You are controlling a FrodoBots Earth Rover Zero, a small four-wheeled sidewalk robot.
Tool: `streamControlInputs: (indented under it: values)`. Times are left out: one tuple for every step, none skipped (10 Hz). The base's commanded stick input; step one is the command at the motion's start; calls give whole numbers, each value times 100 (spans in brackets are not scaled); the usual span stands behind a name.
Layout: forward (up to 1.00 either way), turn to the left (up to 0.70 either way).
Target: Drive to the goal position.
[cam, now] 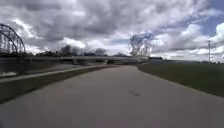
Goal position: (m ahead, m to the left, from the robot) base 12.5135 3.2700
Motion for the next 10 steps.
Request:
streamControlInputs:
  values:
    - [100, -7]
    - [100, -8]
    - [100, -9]
    - [100, -12]
    - [100, -12]
    - [100, -12]
    - [100, -13]
    - [100, -13]
    - [100, -13]
    - [100, -13]
